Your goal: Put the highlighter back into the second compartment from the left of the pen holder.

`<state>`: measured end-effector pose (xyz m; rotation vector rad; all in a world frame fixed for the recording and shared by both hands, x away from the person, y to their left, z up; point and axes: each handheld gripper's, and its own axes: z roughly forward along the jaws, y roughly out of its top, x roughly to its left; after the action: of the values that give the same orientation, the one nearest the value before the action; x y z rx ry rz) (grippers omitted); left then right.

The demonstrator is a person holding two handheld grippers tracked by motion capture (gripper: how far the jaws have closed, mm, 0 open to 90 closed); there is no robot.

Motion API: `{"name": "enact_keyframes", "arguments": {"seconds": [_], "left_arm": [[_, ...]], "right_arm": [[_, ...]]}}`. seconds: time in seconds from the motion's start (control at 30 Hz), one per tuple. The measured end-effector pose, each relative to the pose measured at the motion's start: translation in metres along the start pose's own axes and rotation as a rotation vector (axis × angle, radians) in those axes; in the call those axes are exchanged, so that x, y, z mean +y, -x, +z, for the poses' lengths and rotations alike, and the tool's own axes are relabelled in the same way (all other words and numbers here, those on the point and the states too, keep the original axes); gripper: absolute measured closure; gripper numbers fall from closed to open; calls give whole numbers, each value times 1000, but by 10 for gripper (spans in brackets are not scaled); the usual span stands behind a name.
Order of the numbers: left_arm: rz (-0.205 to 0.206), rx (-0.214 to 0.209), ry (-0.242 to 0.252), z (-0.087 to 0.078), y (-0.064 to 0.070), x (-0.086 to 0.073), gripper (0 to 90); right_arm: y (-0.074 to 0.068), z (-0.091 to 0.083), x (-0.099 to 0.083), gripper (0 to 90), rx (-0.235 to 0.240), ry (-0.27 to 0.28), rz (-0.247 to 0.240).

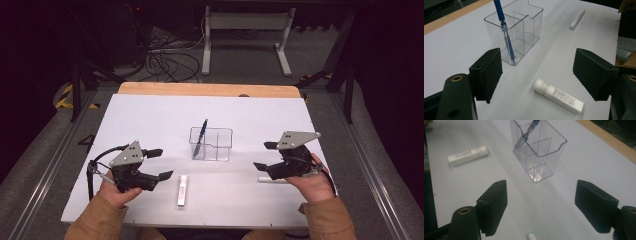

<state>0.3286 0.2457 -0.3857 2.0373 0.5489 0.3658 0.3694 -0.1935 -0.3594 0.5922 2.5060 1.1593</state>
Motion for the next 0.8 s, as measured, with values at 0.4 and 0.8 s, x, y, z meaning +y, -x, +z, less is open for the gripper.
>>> {"name": "enact_keyframes", "arguments": {"seconds": [0.4, 0.8], "left_arm": [[1, -5, -4, -1, 1, 0, 246], [3, 0, -7, -1, 1, -1, 246]], "right_arm": [[10, 5, -15, 324, 9, -146, -44], [16, 11, -27, 330, 13, -265, -65]]}}
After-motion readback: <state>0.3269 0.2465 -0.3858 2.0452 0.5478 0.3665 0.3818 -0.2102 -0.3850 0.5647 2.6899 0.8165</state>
